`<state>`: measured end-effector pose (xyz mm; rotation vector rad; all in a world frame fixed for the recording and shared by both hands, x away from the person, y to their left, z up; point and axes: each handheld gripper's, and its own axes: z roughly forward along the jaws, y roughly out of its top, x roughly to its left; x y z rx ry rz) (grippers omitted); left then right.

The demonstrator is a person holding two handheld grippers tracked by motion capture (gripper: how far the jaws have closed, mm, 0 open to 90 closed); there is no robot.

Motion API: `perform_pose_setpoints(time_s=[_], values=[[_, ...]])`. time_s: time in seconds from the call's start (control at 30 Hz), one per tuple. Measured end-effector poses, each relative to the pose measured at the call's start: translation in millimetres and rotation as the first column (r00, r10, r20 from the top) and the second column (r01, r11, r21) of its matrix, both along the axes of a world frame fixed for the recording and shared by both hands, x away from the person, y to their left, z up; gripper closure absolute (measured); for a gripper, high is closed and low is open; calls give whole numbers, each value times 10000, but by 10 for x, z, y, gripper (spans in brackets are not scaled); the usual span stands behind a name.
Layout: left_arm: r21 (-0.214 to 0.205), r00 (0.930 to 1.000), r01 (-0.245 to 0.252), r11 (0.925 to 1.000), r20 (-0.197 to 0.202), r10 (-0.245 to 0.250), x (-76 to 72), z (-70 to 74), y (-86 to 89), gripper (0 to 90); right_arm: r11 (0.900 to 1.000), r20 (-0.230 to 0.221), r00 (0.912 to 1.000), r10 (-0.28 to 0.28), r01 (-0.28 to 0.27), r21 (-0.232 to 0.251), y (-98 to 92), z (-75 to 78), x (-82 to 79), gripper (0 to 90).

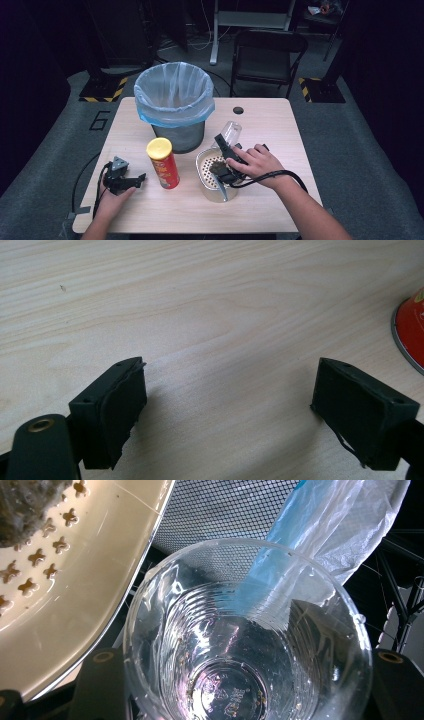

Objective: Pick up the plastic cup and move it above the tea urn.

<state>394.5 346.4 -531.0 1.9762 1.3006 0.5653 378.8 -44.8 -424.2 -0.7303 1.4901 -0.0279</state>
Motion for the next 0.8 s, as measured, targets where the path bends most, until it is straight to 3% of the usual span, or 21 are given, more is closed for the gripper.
perform_pose_setpoints(time_s=[0.23, 0.27, 0.5, 0.63, 0.67, 0.8], values=[[-7, 10000, 4, 10000, 3, -4, 0, 0, 0, 137, 10000, -66, 10000, -75, 74, -49, -8, 6, -15, 350], [-2, 10000, -1, 10000, 3, 1, 0, 0, 0, 136, 9999, 19, 10000, 9, -9, 120, -9, 8, -16, 349], [3, 10000, 1, 10000, 1, -1, 0, 0, 0, 136, 9999, 154, 9998, 85, -86, 114, -11, 22, -22, 349], [4, 10000, 3, 10000, 0, -3, 0, 0, 0, 136, 9999, -145, 9999, -30, 29, -103, -12, 25, -28, 349], [-6, 10000, 1, 10000, 3, -1, 0, 0, 0, 136, 9998, 173, 9998, 72, -76, 199, -13, 27, -31, 349], [0, 10000, -2, 10000, 1, 2, 0, 0, 0, 136, 9997, 216, 9997, 149, -152, 165, 0, 47, -45, 349]])
